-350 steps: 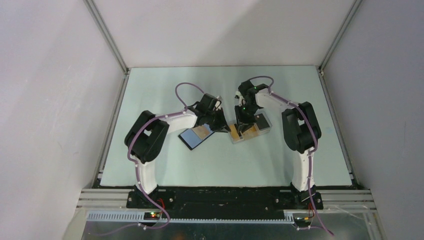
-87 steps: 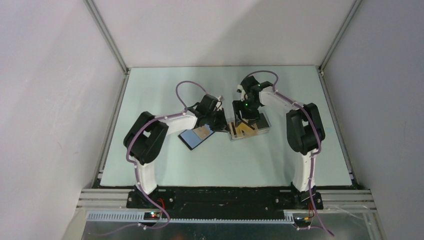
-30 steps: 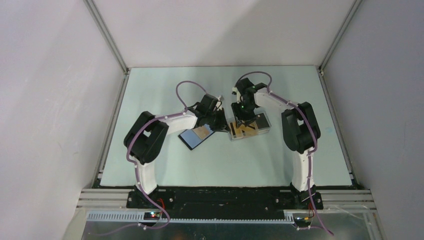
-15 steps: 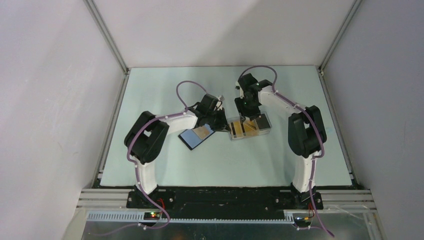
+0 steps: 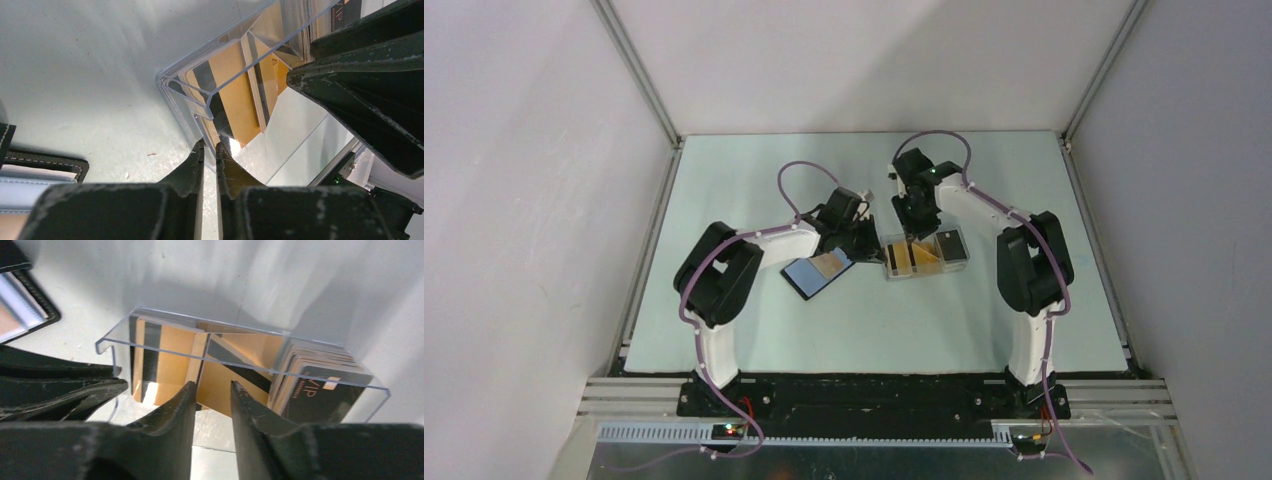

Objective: Put the credit cards into the card holder
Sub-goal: Pick up the credit card from the storage box.

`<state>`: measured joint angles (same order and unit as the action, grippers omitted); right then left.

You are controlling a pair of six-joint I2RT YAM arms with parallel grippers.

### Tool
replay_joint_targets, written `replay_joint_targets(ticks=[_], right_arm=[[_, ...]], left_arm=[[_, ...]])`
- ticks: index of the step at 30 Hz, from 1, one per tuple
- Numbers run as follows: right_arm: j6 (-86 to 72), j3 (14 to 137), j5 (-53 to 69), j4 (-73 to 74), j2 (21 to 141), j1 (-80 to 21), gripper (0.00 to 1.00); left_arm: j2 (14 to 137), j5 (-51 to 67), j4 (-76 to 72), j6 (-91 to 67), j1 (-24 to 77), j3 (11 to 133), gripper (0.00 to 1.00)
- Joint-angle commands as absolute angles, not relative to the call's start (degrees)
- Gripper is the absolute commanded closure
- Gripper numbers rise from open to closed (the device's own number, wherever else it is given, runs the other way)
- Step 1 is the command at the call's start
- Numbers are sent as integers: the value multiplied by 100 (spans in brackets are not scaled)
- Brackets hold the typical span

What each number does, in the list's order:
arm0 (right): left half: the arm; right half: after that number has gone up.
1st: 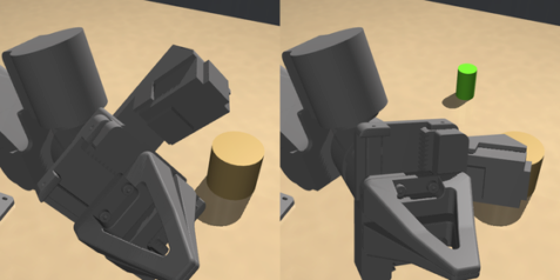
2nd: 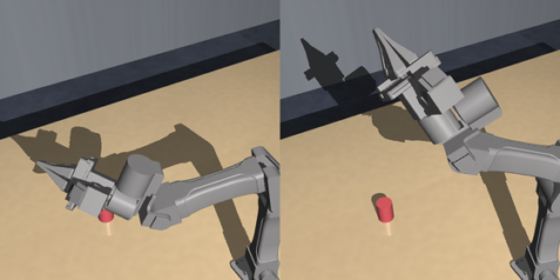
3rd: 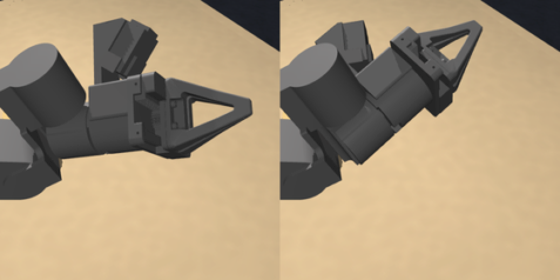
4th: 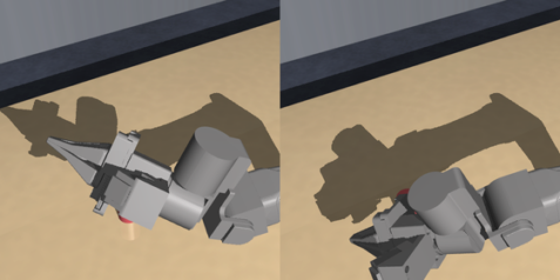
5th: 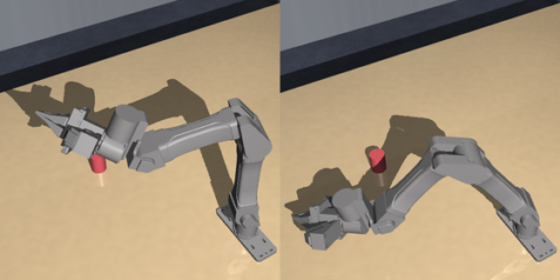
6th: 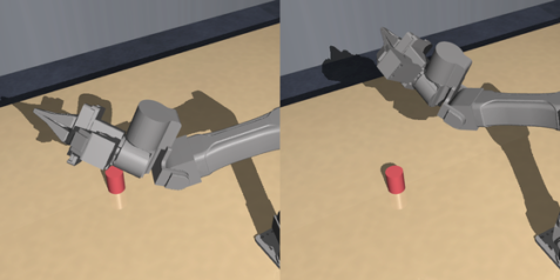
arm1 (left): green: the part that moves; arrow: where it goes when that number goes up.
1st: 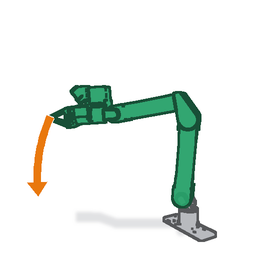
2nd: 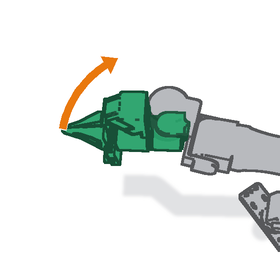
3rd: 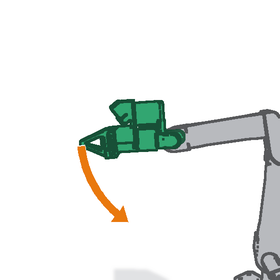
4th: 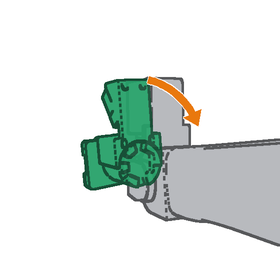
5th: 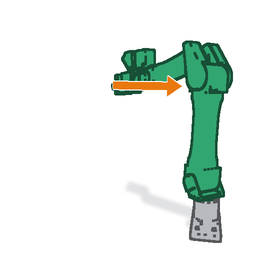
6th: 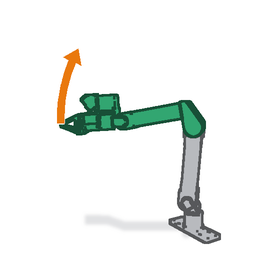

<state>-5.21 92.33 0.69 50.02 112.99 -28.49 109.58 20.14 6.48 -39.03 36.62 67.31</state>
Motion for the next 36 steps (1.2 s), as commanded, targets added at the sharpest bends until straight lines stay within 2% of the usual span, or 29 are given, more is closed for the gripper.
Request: replay_joint_targets(ticks=[1, 5, 11, 15, 20, 25, 32, 36], right_arm=[[-132, 9252, -1068, 5072, 11355, -2840, 62], [-30, 9155, -1124, 5076, 11398, -2780, 59], [-15, 9061, -573, 5081, 11584, -2549, 65], [153, 8990, 18, 5115, 11602, -2389, 66], [43, 8928, 158, 5218, 11433, -2401, 68], [26, 8907, -96, 5342, 11437, -2547, 74], [-294, 8979, -456, 5461, 11538, -2623, 97], [-401, 9149, -420, 5506, 11307, -2641, 100]], left_arm=[[11205, 1746, 1166, -3633, 3673, 6689, 96], [11193, 1743, 1169, -3639, 3673, 6688, 96], [11194, 1749, 1170, -3630, 3674, 6683, 96], [11201, 1749, 1170, -3636, 3672, 6687, 96], [11189, 1744, 1170, -3639, 3673, 6697, 96], [11187, 1743, 1174, -3646, 3673, 6696, 96], [11185, 1747, 1169, -3650, 3673, 6689, 96], [11125, 1692, 1169, -3663, 3669, 6666, 97]])
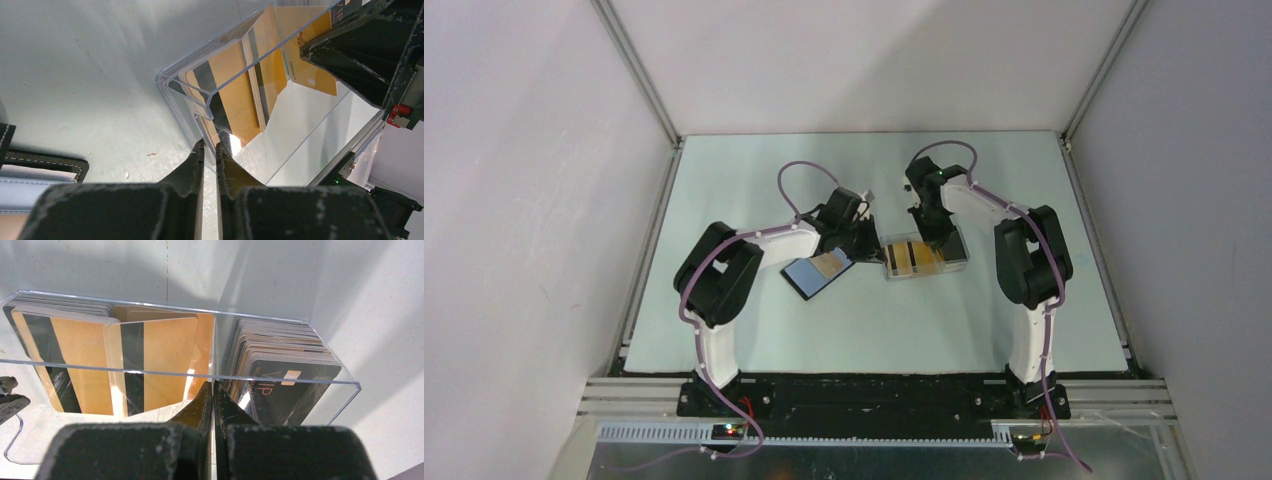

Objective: Put the credit cards into the card holder
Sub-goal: Pick up the credit card from the storage box, then insert the credit card into the card holder.

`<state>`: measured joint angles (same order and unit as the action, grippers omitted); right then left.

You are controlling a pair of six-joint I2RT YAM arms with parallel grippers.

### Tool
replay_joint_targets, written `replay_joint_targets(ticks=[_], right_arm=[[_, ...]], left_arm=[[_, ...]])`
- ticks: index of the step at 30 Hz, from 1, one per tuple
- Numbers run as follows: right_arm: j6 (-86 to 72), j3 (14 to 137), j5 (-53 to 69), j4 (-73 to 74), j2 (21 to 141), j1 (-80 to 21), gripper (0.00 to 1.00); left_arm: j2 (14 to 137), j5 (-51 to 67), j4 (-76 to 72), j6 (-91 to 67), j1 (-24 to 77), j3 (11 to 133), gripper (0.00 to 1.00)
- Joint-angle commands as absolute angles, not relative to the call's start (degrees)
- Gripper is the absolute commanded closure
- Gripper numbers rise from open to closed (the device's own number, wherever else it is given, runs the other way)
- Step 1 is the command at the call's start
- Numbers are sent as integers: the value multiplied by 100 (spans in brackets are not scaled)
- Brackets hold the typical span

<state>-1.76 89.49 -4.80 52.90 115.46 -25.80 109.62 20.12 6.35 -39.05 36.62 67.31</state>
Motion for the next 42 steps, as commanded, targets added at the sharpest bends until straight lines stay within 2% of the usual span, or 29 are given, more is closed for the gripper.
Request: replay_joint_targets(ticks=[1, 3, 6, 8, 9, 13, 17, 24, 34, 42], right_arm=[[-425, 9189, -404, 5545, 11287, -2638, 100], [-459, 9308, -355, 5587, 11188, -2632, 100], [-512, 9457, -241, 5625, 10953, -2603, 100], [-561, 9536, -98, 5629, 10798, -2558, 100], [-580, 9589, 24, 5623, 10743, -2549, 100], [-639, 9694, 321, 5535, 10358, -2478, 100], [-665, 9803, 576, 5422, 10102, -2423, 100], [-827, 10061, 1731, 5064, 10040, -2427, 100], [-1527, 10176, 2936, 3855, 10822, -3302, 100], [-1688, 10733, 3041, 3017, 11792, -4079, 100]], left_arm=[[11080, 1690, 1165, -3675, 3671, 6674, 97], [10988, 1669, 1168, -3689, 3674, 6697, 96], [10710, 1638, 1175, -3675, 3674, 6757, 88], [10498, 1631, 1170, -3681, 3672, 6882, 75], [10421, 1634, 1165, -3693, 3669, 6926, 63], [9962, 1672, 1130, -3759, 3625, 7183, 40], [9464, 1856, 719, -3909, 3453, 7173, 31], [8199, 2311, -361, -4572, 2616, 5487, 31], [6531, 2907, -200, -4638, 541, 3024, 34], [7165, 2462, 592, -3942, 280, 2818, 44]])
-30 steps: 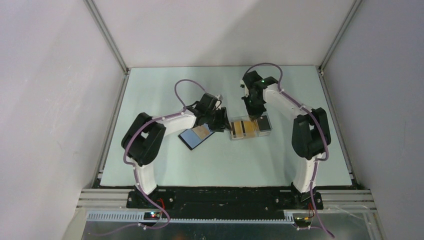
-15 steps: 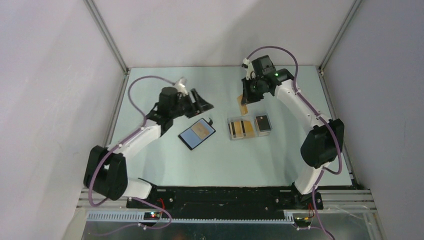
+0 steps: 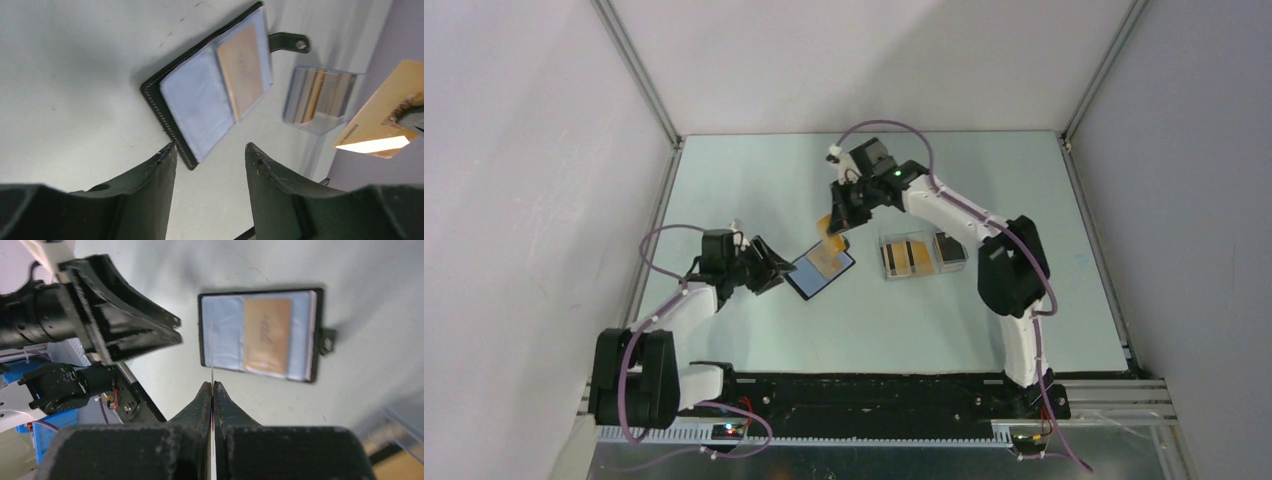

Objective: Put the credit cards into the card holder
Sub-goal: Insert the credit card into the card holder.

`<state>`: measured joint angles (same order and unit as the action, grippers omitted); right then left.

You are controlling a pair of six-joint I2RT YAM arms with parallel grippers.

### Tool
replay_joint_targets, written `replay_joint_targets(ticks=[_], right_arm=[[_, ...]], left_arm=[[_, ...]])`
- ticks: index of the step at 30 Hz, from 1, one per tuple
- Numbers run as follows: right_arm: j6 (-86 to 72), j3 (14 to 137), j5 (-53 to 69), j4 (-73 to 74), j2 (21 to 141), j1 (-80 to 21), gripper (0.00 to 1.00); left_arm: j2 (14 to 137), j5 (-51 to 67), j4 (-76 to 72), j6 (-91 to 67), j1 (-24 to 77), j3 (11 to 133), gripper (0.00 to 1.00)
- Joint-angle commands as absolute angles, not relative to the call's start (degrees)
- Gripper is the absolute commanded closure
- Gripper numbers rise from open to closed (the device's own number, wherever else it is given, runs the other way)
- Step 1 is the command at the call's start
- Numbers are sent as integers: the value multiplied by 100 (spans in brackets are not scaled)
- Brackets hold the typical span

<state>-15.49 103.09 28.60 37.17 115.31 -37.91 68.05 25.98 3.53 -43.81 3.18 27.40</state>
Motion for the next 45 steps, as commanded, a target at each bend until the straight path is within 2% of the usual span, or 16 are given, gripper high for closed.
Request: replay_joint_targets(ticks=[1, 7, 14, 20, 25, 33, 39, 45], right_arm=[[-1701, 10776, 3076, 2959, 11920, -4151, 100], [-1678, 10744, 3155, 2551, 12309, -4407, 100], [-1361, 10450, 2636, 2124, 12576, -4630, 100], [-1275, 10635, 2220, 2312, 12910, -4596, 100], [-1085, 10869, 1634, 2720, 13145, -4629, 100], [-986, 10780, 461, 2986, 13008, -4662, 100], [-890, 10599, 225, 2979, 12798, -4630, 100], [-912, 10369, 178, 3036, 12719, -4467, 100]], left_arm=[[7252, 2391, 618, -3892, 281, 2847, 46], [8006, 2183, 627, -3784, 325, 2995, 51], [8420, 1919, 660, -3707, 380, 3176, 54], [8661, 1671, 813, -3610, 506, 3340, 62], [8814, 1216, 1191, -3438, 707, 3614, 65], [9017, 767, 1521, -3367, 967, 3886, 67], [9313, 670, 1667, -3246, 1038, 4088, 75], [9364, 597, 1773, -3186, 1084, 4178, 75]])
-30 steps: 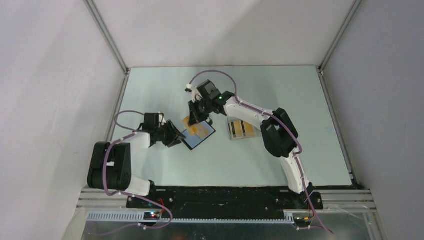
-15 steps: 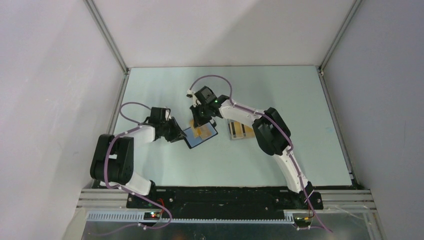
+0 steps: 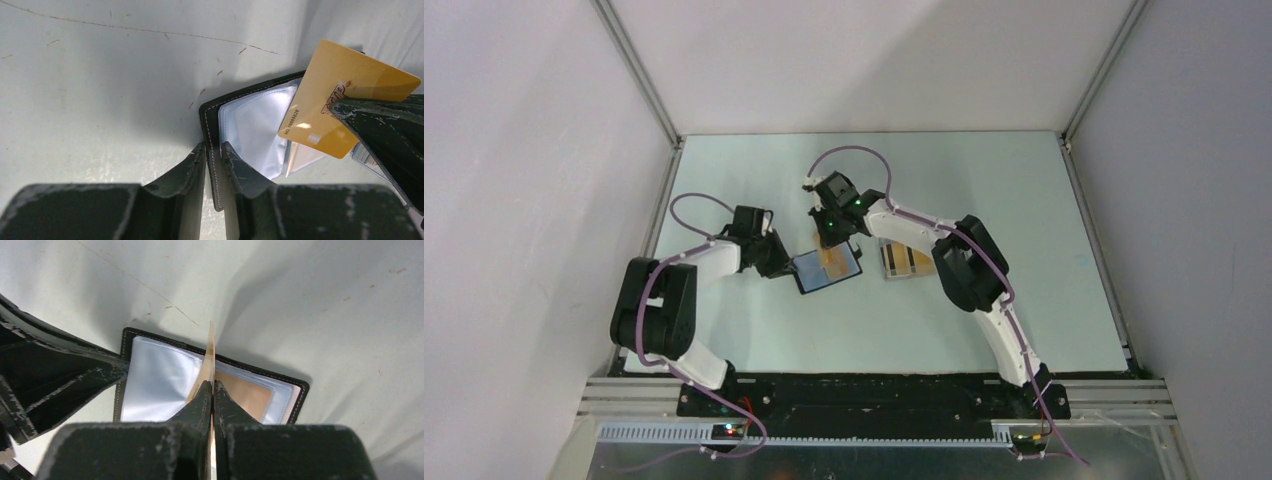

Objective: Put the credit cards into the card holder
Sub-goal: Insert the credit card into the card holder.

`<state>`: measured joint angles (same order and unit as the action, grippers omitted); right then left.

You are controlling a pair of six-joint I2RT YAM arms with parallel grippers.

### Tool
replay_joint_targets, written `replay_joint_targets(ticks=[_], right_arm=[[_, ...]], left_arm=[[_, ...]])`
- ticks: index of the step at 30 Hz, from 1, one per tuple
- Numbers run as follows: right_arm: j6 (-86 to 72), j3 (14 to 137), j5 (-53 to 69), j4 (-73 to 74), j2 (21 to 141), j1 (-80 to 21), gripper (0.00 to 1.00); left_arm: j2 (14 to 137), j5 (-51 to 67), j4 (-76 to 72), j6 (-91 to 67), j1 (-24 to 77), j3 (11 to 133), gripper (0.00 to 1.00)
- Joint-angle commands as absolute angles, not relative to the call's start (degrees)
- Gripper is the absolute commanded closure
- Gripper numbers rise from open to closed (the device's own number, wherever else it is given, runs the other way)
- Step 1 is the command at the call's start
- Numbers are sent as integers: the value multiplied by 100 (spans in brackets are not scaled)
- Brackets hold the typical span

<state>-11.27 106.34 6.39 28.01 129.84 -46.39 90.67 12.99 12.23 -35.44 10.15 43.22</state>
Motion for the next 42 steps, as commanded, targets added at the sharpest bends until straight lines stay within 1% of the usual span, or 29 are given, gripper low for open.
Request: replay_joint_targets(ticks=[1, 10, 15, 19, 22, 25, 27, 30, 32, 34, 39, 42], right_arm=[[-929, 10274, 198, 3002, 12656, -4426, 100], [-959, 10079, 404, 3001, 12387, -4267, 100], [-981, 10138, 807, 3095, 12305, -4235, 100], [-1217, 10109, 1312, 3041, 12325, -4104, 100], [-1495, 10020, 1841, 2902, 12380, -3951, 100], [-1761, 9828, 2318, 2508, 12375, -3828, 100], [-2274, 9547, 3133, 2054, 12419, -3605, 100], [-2473, 9420, 3436, 1789, 12393, -3520, 100], [-2580, 9369, 3533, 1695, 12373, -3479, 100], [-2607, 9366, 3517, 1679, 12351, -3458, 100], [-2514, 9397, 3382, 1809, 12277, -3463, 100], [-2434, 9446, 3223, 1927, 12239, -3480, 100]], left_arm=[[9367, 602, 1777, -3172, 1087, 4189, 75], [9483, 647, 1811, -3117, 1132, 4289, 74], [9284, 907, 1785, -3006, 1159, 4381, 73], [9106, 1589, 1582, -3038, 1158, 4553, 67], [9168, 2147, 1384, -3191, 1161, 4720, 66], [9307, 2364, 1348, -3243, 1195, 4953, 65], [9273, 2439, 1257, -3297, 1227, 5073, 68], [9171, 2494, 1157, -3352, 1255, 5080, 73], [9136, 2494, 1114, -3363, 1286, 5114, 79], [9185, 2502, 1068, -3380, 1364, 5190, 82], [9609, 2409, 1034, -3469, 1681, 5431, 88], [9829, 2265, 999, -3535, 1810, 5480, 93]])
